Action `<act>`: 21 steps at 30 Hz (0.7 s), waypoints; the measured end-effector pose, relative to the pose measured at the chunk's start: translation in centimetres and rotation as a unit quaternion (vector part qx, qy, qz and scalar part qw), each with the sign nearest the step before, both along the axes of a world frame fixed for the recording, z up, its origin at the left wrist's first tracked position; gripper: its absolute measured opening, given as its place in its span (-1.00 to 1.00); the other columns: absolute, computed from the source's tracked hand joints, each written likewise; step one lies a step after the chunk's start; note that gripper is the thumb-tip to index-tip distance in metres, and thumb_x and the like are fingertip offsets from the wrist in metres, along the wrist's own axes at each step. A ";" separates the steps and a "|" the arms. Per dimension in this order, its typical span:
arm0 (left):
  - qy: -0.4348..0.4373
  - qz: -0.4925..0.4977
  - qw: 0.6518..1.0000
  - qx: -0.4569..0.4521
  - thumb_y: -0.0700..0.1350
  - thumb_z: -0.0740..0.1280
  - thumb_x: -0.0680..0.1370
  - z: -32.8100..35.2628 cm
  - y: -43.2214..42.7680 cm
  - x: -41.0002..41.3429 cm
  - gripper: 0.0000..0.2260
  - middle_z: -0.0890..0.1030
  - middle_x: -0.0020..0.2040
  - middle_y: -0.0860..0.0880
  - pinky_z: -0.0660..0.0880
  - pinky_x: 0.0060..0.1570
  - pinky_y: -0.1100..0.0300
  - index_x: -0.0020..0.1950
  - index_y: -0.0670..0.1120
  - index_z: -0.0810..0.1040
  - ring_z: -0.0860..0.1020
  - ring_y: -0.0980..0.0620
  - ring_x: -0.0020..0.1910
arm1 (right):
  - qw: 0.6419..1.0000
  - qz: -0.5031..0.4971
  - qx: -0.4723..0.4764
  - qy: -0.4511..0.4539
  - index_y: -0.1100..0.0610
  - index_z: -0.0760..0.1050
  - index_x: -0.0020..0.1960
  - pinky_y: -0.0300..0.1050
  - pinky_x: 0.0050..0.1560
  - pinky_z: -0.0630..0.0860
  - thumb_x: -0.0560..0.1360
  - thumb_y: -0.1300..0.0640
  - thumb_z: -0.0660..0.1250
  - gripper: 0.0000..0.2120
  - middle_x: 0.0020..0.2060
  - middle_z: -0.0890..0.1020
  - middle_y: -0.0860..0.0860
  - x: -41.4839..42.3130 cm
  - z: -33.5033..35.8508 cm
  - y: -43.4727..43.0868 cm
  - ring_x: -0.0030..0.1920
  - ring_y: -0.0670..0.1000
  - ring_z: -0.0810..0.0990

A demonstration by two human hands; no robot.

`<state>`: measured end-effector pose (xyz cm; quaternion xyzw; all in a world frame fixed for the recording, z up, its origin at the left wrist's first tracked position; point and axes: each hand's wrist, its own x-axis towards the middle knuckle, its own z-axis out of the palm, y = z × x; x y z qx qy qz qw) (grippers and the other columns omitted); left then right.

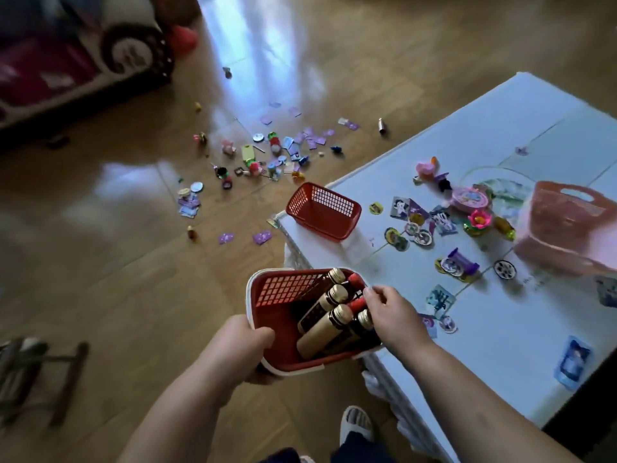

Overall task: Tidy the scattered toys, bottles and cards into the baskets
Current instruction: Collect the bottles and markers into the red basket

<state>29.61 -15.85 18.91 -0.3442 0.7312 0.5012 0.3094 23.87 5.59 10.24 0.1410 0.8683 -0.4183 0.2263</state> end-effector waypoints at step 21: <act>0.005 0.102 0.995 0.000 -0.37 0.16 0.51 -1.6 -32.3 -19.7 -0.81 0.64 -0.34 -0.25 0.56 -0.48 0.15 -0.05 -0.30 0.56 0.62 -0.12 -0.45 | 0.997 0.076 -0.018 -0.017 0.07 0.45 0.31 0.00 0.21 0.47 0.56 -0.18 0.15 -0.55 0.14 0.61 0.02 -23.1 -2.2 -33.5 0.18 0.03 0.54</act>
